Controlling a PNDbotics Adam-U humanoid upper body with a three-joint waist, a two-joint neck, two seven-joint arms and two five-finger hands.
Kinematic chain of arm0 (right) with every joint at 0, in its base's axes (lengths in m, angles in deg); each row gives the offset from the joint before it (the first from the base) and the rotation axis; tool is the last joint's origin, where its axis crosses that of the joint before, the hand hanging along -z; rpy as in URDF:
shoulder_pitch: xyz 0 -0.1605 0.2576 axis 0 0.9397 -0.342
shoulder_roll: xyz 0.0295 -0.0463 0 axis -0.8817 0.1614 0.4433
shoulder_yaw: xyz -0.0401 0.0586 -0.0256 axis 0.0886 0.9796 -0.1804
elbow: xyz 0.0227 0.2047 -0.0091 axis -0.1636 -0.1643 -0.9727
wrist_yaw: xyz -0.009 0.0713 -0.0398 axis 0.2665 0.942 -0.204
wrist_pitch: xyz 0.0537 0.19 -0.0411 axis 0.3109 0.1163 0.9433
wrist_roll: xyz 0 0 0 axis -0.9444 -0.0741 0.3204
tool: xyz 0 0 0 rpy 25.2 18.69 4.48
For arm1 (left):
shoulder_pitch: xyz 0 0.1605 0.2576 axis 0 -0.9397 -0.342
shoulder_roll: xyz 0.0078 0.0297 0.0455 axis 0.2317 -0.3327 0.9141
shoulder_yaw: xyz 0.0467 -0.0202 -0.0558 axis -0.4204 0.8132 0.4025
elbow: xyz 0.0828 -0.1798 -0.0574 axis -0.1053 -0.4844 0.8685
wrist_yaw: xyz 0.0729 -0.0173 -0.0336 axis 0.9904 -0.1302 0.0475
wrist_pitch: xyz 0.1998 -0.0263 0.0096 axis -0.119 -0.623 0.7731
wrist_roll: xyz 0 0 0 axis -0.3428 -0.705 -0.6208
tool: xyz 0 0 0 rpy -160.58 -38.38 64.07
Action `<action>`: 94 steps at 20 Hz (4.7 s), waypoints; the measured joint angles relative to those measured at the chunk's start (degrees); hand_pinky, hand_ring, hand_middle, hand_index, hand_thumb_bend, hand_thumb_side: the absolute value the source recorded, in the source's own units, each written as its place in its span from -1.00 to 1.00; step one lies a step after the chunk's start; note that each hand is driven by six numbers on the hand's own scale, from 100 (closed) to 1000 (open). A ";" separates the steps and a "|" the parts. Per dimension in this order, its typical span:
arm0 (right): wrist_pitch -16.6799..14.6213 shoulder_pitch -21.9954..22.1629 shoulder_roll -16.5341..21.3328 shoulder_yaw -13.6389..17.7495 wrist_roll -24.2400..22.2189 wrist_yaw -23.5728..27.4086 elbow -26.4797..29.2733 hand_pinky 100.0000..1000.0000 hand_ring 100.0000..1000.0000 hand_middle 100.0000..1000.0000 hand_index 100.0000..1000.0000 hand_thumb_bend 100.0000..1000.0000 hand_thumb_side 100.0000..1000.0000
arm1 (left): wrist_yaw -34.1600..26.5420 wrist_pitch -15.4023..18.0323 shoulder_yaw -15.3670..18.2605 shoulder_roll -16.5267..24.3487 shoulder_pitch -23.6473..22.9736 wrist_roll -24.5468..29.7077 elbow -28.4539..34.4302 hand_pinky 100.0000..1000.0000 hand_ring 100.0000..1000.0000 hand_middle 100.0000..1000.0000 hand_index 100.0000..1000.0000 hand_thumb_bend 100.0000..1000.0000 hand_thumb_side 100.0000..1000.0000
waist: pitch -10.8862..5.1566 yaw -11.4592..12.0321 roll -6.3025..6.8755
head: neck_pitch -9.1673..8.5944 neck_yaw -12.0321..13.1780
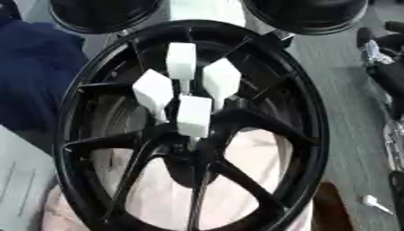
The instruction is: Pull the pin out of the wheel hub.
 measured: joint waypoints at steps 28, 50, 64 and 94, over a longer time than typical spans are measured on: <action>0.13 -0.26 0.00 -0.36 -0.15 0.00 0.00 0.56 0.39 -0.06 0.31 -0.22 -0.65 | 1.45 -3.58 -2.07 1.69 -1.01 17.63 5.23 0.52 0.43 0.50 0.67 -0.12 -0.14 | 0.00 0.01 -0.13 | -0.39 -0.16; 0.27 -0.72 0.01 -1.03 -0.53 0.00 0.00 0.56 0.39 -0.06 0.31 -0.21 -0.66 | -0.44 -9.99 -4.26 4.40 -3.19 17.76 12.07 0.51 0.45 0.56 0.70 -0.19 -0.26 | 0.02 -0.49 -0.06 | -0.34 -0.24; 0.35 -0.74 0.01 -1.40 -0.89 0.00 0.00 0.56 0.39 -0.06 0.31 -0.22 -0.65 | 4.66 -10.34 -4.27 4.41 -3.37 15.14 14.91 0.54 0.52 0.56 0.69 -0.22 -0.58 | 0.03 -0.70 -0.09 | -0.31 -0.24; 0.47 -1.28 -0.04 -1.78 -1.28 0.00 0.00 0.56 0.40 -0.05 0.31 -0.23 -0.63 | 10.31 -9.05 -7.83 0.01 -4.76 11.37 6.73 0.46 0.35 0.42 0.58 -0.65 -0.80 | 1.03 -1.49 -1.15 | -0.31 1.12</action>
